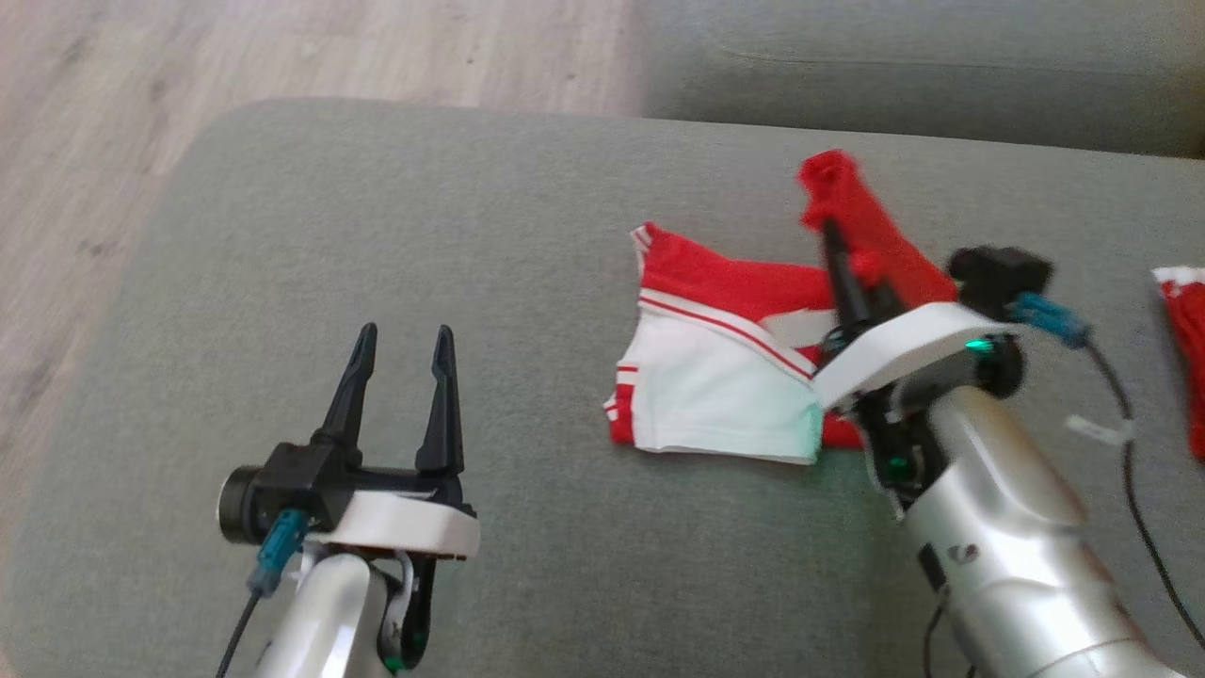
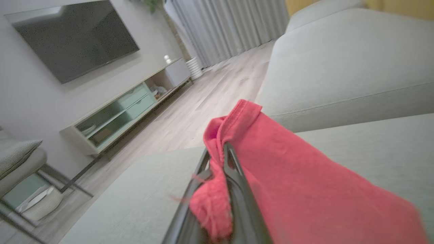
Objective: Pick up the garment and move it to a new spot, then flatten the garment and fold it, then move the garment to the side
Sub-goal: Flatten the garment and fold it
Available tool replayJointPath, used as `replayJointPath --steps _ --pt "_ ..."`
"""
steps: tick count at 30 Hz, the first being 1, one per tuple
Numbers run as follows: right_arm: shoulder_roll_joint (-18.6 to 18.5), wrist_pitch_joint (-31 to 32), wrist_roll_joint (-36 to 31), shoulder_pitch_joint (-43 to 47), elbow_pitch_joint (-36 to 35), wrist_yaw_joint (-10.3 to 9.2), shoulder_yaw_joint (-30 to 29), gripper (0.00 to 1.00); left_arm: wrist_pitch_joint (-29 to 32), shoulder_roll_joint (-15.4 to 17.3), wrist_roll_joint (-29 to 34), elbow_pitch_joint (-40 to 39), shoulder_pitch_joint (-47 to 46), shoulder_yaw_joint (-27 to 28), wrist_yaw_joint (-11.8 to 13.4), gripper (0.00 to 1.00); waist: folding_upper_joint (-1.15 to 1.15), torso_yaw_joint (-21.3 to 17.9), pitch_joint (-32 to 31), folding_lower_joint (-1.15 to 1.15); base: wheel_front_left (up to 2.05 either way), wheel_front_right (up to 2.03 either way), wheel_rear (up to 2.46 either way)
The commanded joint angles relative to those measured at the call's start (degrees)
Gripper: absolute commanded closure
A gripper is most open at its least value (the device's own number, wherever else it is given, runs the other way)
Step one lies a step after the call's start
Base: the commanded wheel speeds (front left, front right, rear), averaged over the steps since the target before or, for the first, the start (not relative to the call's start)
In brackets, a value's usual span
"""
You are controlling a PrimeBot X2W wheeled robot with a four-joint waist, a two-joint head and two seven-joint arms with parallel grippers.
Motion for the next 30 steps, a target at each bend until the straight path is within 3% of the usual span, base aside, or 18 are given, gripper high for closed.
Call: replayJointPath --steps 1,7,14,15,16,24,30 --pt "0.64 -1.15 1.45 -2.94 -0.94 -0.05 3.26 1.0 -0.55 0.29 -0.29 -1.71 -2.08 1.1 0.46 0.0 0.0 1.67 0.75 0.01 0.0 0.0 0.0" --pt "0.64 -3.66 7.37 -4.56 3.98 -0.05 14.18 1.0 -0.55 0.29 -0.72 -1.64 -2.95 -0.11 0.65 0.0 0.0 4.48 2.33 0.01 0.0 0.0 0.0" --pt "0.64 -5.21 10.67 -5.63 9.89 -0.05 22.17 1.0 -0.55 0.29 -1.09 -1.88 -3.46 -0.35 1.03 0.0 0.0 5.45 3.62 0.01 0.0 0.0 0.0" --pt "0.64 -5.21 11.2 -5.57 10.18 -0.05 23.44 0.36 -0.55 0.29 -1.13 -1.87 -3.5 -0.34 1.06 0.0 0.0 5.46 3.74 0.01 0.0 0.0 0.0" --pt "0.64 -4.52 12.59 -5.2 9.83 -0.05 24.8 0.0 -0.55 0.29 -1.15 -1.82 -3.56 -0.32 1.08 0.0 0.0 5.44 3.84 0.01 0.0 0.0 0.0" --pt "0.64 -5.9 15.25 -7.83 5.42 -0.05 31.11 0.0 -0.55 0.29 -1.15 -1.84 -3.9 0.68 1.32 0.0 0.0 3.29 3.64 0.01 0.0 0.0 0.0" --pt "0.64 -6.77 14.78 -11.02 1.36 -0.05 28.83 0.0 -0.55 0.29 -0.93 -1.9 -3.25 1.5 1.16 0.0 0.0 0.08 1.94 0.01 0.0 0.0 0.0"
